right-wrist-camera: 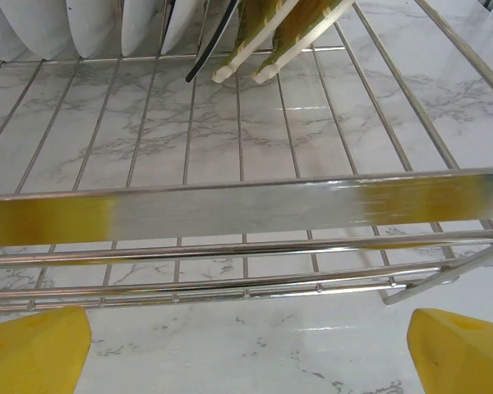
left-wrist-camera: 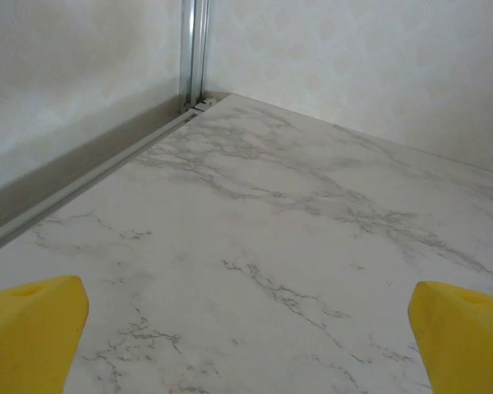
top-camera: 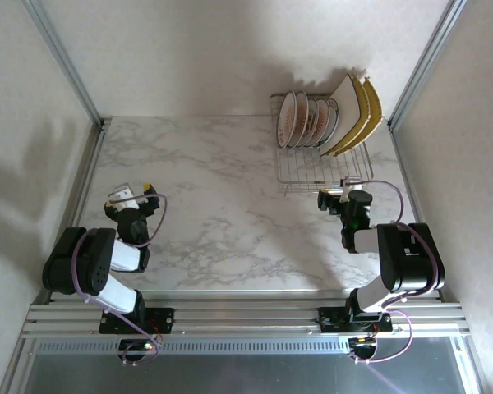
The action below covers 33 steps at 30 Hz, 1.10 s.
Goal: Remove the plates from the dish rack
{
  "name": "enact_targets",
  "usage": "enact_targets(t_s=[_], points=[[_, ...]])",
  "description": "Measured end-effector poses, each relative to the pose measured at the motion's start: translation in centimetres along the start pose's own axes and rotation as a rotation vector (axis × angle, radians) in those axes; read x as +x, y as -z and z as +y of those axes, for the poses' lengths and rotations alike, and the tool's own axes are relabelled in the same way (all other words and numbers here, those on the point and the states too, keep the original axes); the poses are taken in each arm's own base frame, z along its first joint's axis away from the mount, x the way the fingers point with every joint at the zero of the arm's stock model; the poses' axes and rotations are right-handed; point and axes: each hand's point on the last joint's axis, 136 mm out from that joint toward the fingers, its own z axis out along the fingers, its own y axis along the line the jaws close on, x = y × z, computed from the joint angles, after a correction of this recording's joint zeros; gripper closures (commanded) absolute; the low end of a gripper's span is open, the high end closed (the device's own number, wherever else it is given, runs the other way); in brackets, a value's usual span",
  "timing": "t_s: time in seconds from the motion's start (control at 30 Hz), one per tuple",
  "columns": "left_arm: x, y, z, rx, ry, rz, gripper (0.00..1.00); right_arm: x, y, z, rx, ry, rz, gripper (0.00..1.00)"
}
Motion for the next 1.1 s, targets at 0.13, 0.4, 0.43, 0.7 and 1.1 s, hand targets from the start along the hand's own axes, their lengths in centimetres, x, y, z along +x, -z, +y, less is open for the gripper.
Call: enact_targets(t_s=[0.13, 0.4, 0.43, 0.7, 1.1], points=[[0.00, 0.00, 0.00, 0.000, 0.000, 0.000, 0.00, 0.02, 0.00, 0.00, 0.000, 0.000, 0.000, 0.01], [0.00, 0.00, 0.00, 0.000, 0.000, 0.000, 0.00, 0.00, 0.00, -0.01, 0.000, 0.000, 0.000, 0.01], [0.00, 0.00, 0.00, 0.000, 0.000, 0.000, 0.00, 0.02, 0.00, 0.00, 0.000, 0.000, 0.000, 0.01], [0.00, 0.00, 0.00, 0.000, 0.000, 0.000, 0.00, 0.00, 0.00, 0.00, 0.000, 0.000, 0.000, 0.01], [-0.06, 0.05, -0.14, 0.001, -0.012, 0.004, 0.00, 0.00, 0.00, 0.00, 0.000, 0.000, 0.000, 0.01]])
